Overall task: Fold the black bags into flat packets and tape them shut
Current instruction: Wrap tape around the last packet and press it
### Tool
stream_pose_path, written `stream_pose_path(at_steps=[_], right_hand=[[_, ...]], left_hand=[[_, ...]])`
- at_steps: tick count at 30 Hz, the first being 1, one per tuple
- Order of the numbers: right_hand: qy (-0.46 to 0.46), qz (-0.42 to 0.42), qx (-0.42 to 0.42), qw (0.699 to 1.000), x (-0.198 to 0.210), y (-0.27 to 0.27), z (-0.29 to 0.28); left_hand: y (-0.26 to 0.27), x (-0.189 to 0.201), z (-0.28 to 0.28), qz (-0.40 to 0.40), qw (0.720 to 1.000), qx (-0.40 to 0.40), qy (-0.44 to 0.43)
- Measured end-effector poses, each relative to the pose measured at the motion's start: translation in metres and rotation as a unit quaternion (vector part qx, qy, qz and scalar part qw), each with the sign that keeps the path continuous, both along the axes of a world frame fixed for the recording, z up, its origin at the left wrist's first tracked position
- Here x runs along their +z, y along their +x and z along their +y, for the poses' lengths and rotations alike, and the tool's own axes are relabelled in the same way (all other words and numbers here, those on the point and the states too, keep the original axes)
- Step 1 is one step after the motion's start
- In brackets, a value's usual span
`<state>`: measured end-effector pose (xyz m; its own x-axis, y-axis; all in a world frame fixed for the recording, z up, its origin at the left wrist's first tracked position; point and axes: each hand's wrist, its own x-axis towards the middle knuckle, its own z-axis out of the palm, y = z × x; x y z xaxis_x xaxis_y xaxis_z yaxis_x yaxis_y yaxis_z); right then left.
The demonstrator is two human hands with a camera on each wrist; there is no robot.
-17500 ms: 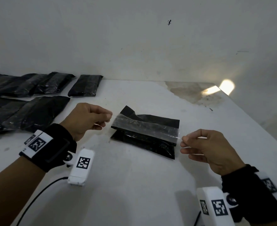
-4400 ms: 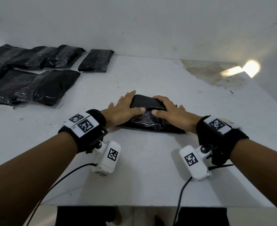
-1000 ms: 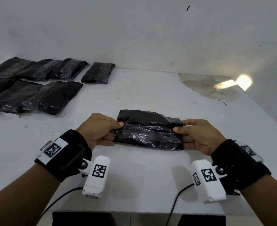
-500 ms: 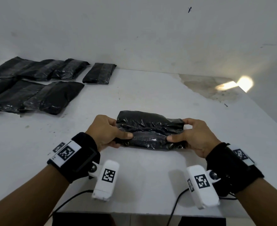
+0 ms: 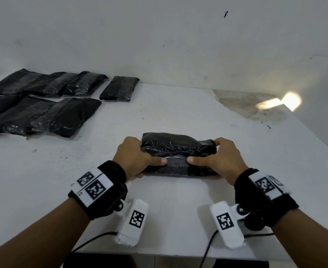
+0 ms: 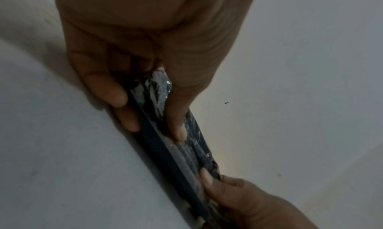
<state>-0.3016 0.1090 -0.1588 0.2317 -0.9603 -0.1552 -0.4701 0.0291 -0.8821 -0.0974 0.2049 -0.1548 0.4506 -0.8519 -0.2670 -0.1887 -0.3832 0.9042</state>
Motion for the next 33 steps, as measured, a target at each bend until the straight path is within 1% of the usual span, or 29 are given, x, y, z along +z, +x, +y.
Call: stream_pose_path(at_steps=[3, 6, 14, 18, 20, 22, 24, 26, 27, 29, 31, 33], right_hand=[[0.034, -0.035, -0.018, 0.999, -0.008, -0.004, -0.006], [0.040, -0.045, -0.026, 0.998, -0.015, -0.007, -0.009], [0.069, -0.066, -0.002, 0.995, -0.013, -0.015, -0.011], [0.091, -0.078, 0.014, 0.993, -0.007, -0.017, -0.008], [0.098, -0.072, 0.024, 0.992, -0.001, -0.016, -0.006], [0.100, -0.067, 0.023, 0.992, 0.005, -0.014, -0.004], [0.084, -0.059, 0.022, 0.994, 0.005, -0.011, -0.003], [0.047, -0.024, 0.012, 0.999, 0.004, -0.005, -0.002], [0.029, -0.001, 0.004, 1.000, 0.003, -0.002, -0.002], [0.001, 0.046, -0.012, 0.999, 0.003, 0.004, -0.001], [-0.016, 0.082, -0.026, 0.996, 0.003, 0.009, 0.000], [-0.021, 0.090, -0.026, 0.995, 0.001, 0.011, 0.000]], left_hand=[[0.002, -0.002, -0.003, 0.015, 1.000, 0.012, 0.011], [0.003, -0.002, -0.003, 0.041, 0.999, 0.019, 0.017], [0.009, -0.006, -0.001, 0.064, 0.998, 0.009, 0.023], [0.011, -0.006, 0.005, 0.103, 0.994, -0.018, 0.013], [0.012, -0.003, 0.007, 0.102, 0.994, -0.028, 0.016], [0.011, -0.002, 0.008, 0.071, 0.997, -0.026, 0.013], [0.009, 0.000, 0.007, 0.017, 1.000, -0.011, -0.004], [0.006, 0.001, 0.007, -0.059, 0.998, 0.012, -0.031], [0.003, 0.002, 0.007, -0.104, 0.994, 0.026, -0.030], [-0.001, 0.000, 0.006, -0.161, 0.985, 0.052, -0.036], [-0.003, -0.002, 0.004, -0.181, 0.980, 0.075, -0.044], [-0.003, -0.006, 0.001, -0.185, 0.978, 0.084, -0.055]])
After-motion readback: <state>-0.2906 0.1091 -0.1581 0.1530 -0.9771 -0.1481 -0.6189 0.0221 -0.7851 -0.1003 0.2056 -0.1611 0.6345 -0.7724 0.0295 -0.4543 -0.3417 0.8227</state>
